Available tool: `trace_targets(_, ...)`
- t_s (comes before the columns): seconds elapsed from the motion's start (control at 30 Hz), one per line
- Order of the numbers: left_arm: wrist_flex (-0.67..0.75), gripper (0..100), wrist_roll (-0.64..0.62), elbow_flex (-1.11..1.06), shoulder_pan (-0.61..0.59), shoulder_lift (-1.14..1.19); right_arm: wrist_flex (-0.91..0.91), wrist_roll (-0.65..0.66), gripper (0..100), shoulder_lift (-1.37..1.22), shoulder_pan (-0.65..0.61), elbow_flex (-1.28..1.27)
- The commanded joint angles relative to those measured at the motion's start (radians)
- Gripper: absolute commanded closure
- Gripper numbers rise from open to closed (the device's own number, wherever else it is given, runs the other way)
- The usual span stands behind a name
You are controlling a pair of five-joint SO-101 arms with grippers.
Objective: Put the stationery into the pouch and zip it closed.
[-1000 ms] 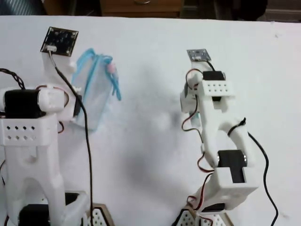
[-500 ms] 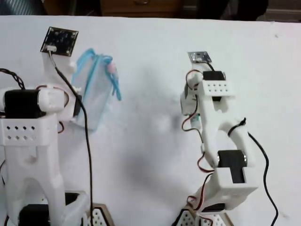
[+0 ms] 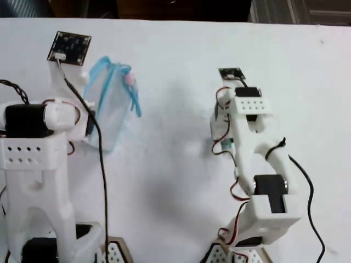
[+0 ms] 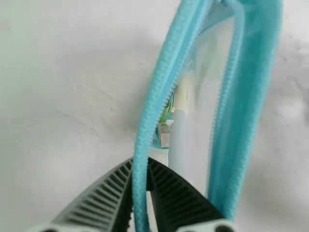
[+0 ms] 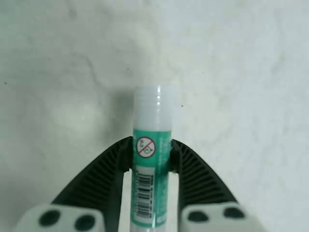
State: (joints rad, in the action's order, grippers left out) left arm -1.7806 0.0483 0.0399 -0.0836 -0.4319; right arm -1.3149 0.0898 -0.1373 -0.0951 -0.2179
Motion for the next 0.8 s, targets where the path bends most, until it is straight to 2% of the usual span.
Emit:
trace_targets(0.0,-0.002,98,-0.005,0.006,-0.007,0.002,-0.002,-0.006,97.9,0.059,0.001,0.009)
trace_targets(0.77,-0.005,98,-0.005,0.006,-0.007,-0.004,0.064,0.003,97.7,0.050,-0.016,0.107)
